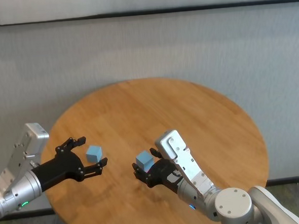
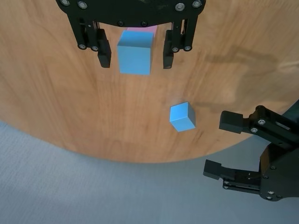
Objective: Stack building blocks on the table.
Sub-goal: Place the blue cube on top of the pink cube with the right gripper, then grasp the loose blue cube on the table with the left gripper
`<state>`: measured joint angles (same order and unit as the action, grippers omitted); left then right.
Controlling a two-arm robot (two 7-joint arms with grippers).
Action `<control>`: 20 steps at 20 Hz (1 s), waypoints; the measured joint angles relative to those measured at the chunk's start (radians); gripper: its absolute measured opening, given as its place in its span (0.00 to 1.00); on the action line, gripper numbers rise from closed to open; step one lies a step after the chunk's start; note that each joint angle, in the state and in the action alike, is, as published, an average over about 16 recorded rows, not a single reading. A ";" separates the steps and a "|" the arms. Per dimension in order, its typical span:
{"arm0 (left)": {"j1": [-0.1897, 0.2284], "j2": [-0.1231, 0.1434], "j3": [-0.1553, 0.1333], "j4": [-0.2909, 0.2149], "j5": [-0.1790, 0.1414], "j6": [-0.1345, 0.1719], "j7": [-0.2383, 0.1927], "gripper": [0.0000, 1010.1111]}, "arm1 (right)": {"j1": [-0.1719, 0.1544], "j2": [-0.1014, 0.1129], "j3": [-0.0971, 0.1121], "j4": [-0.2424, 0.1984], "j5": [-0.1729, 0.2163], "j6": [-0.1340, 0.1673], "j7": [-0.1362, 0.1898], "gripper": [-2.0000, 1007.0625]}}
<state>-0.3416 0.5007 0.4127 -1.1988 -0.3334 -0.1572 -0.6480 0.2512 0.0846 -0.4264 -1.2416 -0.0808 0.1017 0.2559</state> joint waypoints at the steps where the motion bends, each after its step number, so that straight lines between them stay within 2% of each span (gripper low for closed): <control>1: 0.000 0.000 0.000 0.000 0.000 0.000 0.000 0.99 | -0.001 0.001 0.002 -0.005 0.001 -0.001 0.000 0.66; 7: 0.000 0.000 0.000 0.000 0.000 0.000 0.000 0.99 | -0.011 0.010 0.023 -0.050 0.018 -0.007 -0.001 0.85; 11: 0.000 0.000 0.000 0.000 0.000 0.000 0.000 0.99 | -0.012 0.022 0.052 -0.083 0.036 -0.012 -0.009 0.94; 15: 0.000 0.000 0.000 0.000 0.000 0.000 0.000 0.99 | -0.002 0.039 0.089 -0.094 0.055 -0.016 -0.016 0.98; 20: 0.000 0.000 0.000 0.000 0.000 0.000 0.000 0.99 | 0.015 0.064 0.125 -0.078 0.067 -0.019 -0.021 0.99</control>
<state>-0.3416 0.5007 0.4127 -1.1988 -0.3334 -0.1572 -0.6480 0.2663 0.1484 -0.3017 -1.3200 -0.0140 0.0825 0.2351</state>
